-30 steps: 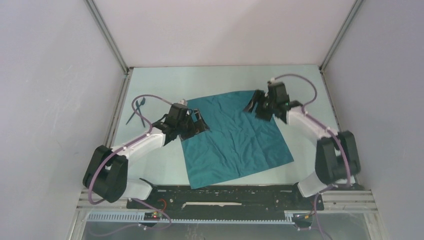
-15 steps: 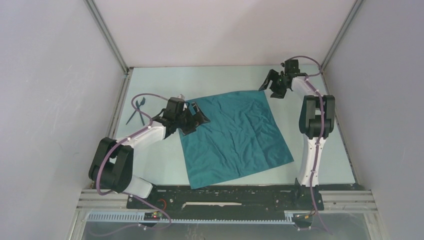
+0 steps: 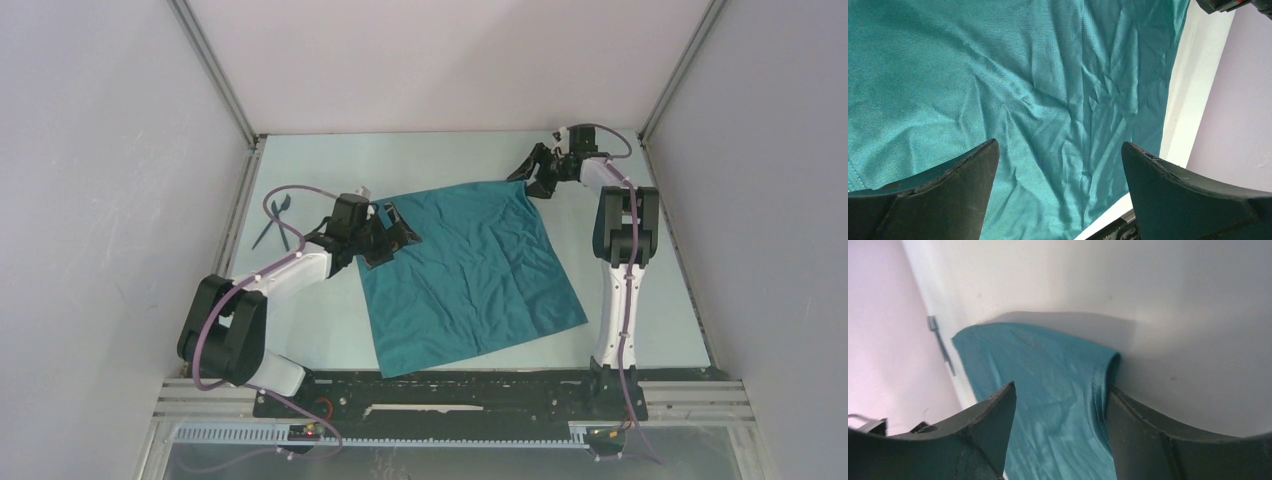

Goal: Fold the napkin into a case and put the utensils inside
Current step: Smooth out the napkin at the center of the board.

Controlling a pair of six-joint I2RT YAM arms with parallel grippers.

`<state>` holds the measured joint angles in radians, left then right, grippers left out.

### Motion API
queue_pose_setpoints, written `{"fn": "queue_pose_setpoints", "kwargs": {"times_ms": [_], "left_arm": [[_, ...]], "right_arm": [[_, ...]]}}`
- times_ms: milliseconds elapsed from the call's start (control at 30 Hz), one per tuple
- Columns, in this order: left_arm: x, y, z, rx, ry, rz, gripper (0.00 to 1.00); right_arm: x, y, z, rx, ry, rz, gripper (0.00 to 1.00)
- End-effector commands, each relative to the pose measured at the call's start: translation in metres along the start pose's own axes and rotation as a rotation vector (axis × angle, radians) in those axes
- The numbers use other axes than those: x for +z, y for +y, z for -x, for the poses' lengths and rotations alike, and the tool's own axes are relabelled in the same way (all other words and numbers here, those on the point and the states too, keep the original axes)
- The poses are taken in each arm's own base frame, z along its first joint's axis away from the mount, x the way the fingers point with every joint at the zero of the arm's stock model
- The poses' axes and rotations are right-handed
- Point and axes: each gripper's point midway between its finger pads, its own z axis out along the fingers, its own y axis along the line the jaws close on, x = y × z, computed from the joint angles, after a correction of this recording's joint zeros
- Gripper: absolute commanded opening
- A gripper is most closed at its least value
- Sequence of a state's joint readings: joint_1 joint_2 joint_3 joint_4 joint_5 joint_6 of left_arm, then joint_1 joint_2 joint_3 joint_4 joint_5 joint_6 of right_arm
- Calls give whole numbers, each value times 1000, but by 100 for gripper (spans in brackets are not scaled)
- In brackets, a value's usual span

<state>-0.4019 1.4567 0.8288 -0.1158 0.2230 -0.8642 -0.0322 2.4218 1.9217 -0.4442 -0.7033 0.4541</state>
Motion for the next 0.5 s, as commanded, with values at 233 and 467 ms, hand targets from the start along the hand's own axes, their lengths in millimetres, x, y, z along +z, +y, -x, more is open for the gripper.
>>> {"fn": "queue_pose_setpoints", "kwargs": {"times_ms": [233, 467], "left_arm": [[-9, -21, 12, 38, -36, -70, 100], [-15, -20, 19, 61, -67, -55, 100]], "right_arm": [[10, 59, 41, 57, -20, 359, 58], [11, 63, 62, 32, -65, 375, 31]]}}
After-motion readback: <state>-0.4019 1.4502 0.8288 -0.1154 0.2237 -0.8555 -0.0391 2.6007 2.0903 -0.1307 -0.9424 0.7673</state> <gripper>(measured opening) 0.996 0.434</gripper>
